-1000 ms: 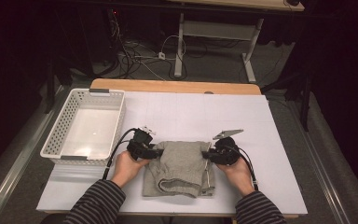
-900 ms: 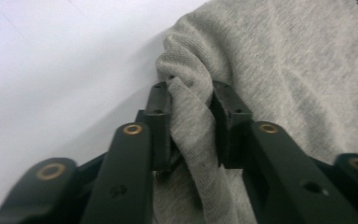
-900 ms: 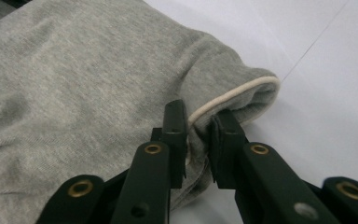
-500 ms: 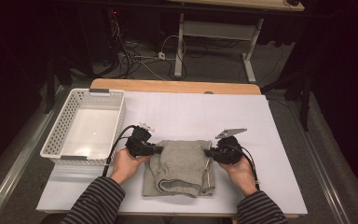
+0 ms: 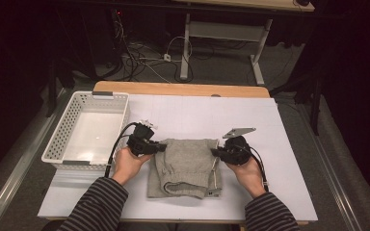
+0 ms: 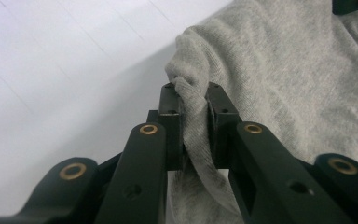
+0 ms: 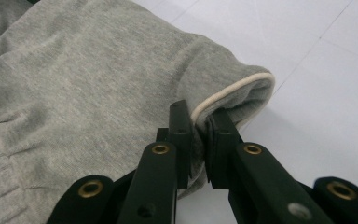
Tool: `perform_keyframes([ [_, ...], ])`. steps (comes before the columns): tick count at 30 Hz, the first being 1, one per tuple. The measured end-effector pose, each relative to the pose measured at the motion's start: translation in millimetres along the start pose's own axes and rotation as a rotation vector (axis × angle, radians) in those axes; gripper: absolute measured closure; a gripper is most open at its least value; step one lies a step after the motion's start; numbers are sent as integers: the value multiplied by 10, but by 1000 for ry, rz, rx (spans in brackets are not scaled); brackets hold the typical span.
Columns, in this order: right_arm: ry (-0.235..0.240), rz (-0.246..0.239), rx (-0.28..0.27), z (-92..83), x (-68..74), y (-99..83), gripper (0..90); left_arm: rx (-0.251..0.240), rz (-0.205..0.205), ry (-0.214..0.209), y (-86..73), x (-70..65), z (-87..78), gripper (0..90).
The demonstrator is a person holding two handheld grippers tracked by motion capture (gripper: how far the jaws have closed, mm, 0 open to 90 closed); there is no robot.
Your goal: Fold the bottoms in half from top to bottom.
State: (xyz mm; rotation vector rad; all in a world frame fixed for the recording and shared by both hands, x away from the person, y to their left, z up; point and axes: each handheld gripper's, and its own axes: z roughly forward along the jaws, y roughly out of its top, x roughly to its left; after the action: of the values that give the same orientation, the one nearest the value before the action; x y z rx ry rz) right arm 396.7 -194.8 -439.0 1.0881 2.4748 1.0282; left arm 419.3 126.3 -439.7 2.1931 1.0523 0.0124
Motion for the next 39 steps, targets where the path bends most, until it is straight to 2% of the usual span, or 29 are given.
perform_keyframes([
  [17,-29,1,-8,11,-107,205,837,-19,-3,41,259,73,-75,774],
  [30,-58,16,-5,143,-225,401,836,-21,-51,82,428,237,-33,773],
  [39,-87,20,11,262,-303,569,836,-5,-72,132,581,344,18,773],
])
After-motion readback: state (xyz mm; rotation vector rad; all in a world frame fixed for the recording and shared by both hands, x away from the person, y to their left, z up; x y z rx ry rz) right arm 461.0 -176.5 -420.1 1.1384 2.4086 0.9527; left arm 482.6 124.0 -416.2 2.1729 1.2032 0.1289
